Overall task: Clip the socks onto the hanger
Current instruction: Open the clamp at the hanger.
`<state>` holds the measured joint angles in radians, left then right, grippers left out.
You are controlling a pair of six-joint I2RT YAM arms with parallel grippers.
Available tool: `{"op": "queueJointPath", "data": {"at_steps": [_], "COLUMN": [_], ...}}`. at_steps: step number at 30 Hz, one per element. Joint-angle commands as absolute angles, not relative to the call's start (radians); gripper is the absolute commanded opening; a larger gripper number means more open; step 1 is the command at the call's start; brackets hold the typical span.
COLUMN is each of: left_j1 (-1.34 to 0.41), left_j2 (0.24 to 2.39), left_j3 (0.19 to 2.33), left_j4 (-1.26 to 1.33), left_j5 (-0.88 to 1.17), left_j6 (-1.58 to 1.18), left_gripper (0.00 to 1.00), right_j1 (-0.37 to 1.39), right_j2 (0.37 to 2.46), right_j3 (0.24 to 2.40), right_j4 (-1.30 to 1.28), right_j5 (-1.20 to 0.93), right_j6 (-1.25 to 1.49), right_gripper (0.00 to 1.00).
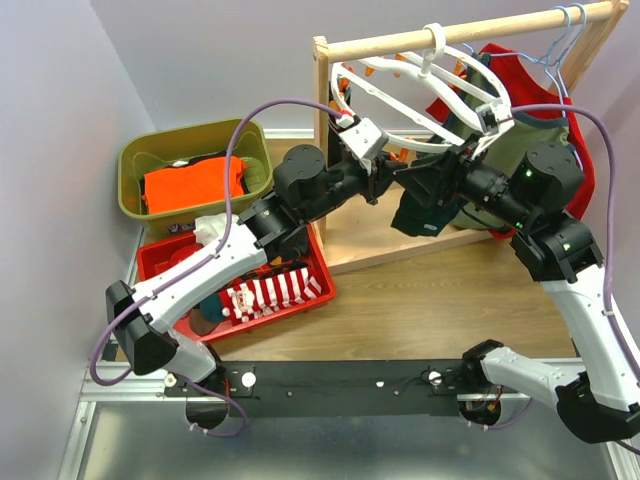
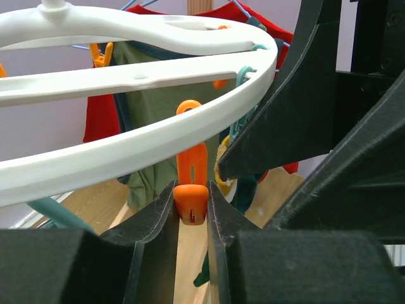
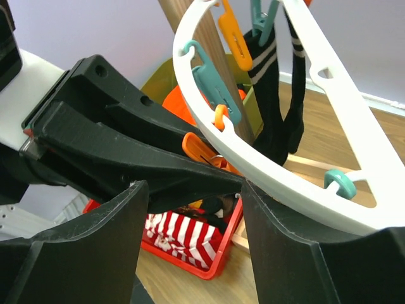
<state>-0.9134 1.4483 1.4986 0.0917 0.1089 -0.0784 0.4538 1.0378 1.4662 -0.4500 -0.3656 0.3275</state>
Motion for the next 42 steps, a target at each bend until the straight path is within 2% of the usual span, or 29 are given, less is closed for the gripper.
{"op": "queueJointPath", "data": {"at_steps": [1, 15, 27, 31, 32, 37, 40, 42], "left_j1": [-0.926, -0.95, -0.974, -0.982, -0.982, -0.983, -0.983, -0.983], "left_j2": [1.457, 1.46, 1.46, 1.463, 1.463, 1.424, 1.378, 1.367], "left_j3": [1.531, 1.509, 1.519, 1.509, 1.505, 1.383, 1.275, 1.246], "left_j4": [0.123, 0.127, 0.13, 0.132, 0.132, 0.257, 0.418, 0.501], "left_j5": [0.123, 0.117, 0.181, 0.183, 0.176, 0.098, 0.064, 0.055], "left_j6": [-0.071, -0.051, -0.02, -0.008, -0.006, 0.023, 0.046, 0.06], "left_gripper": [0.16, 0.16, 0.16, 0.16, 0.17, 0.26, 0.34, 0.37], "right_j1": [0.456, 0.456, 0.456, 0.456, 0.456, 0.456, 0.456, 0.456], "right_j2": [1.034, 0.988, 0.968, 0.968, 0.966, 0.957, 0.951, 0.95], "right_j3": [1.431, 1.345, 1.243, 1.246, 1.247, 1.255, 1.259, 1.258], "right_j4": [-0.328, -0.207, -0.066, -0.052, -0.054, -0.06, -0.067, -0.069], "right_j5": [-0.258, -0.115, -0.084, -0.09, -0.094, -0.089, -0.084, -0.081], "right_j6": [0.385, 0.448, 0.5, 0.506, 0.508, 0.528, 0.538, 0.548], "right_gripper": [0.68, 0.61, 0.45, 0.34, 0.28, 0.12, 0.11, 0.1]}}
